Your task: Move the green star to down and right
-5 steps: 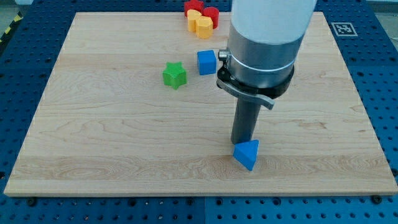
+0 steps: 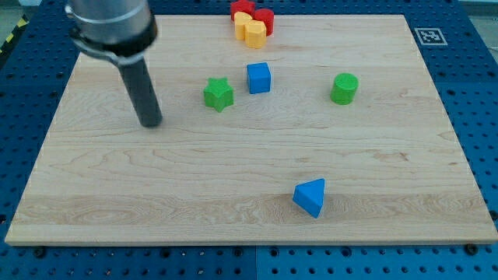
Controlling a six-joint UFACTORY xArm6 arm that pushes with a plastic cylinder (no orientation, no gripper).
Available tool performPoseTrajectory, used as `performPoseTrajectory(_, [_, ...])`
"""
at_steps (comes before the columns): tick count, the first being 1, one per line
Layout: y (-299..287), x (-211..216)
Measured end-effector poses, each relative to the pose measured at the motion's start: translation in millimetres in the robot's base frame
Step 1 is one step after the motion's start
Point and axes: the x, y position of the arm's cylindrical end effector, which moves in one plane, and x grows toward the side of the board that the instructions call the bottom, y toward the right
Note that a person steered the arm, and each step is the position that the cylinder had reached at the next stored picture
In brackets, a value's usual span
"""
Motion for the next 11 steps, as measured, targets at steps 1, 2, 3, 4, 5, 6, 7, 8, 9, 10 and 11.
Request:
performPoseTrajectory(1, [3, -46])
performPoseTrajectory(2, [37, -50])
performPoseTrajectory(3, [84, -50])
performPoseTrajectory(4, [103, -44])
performPoseTrajectory(5, [104, -9])
performPoseTrajectory(6, [130, 1])
performPoseTrajectory(7, [157, -2])
performPoseTrajectory(8, [182, -6])
performPoseTrajectory(9, [210, -6])
performPoseTrajectory(10, [230, -6])
performPoseTrajectory(11, [230, -5])
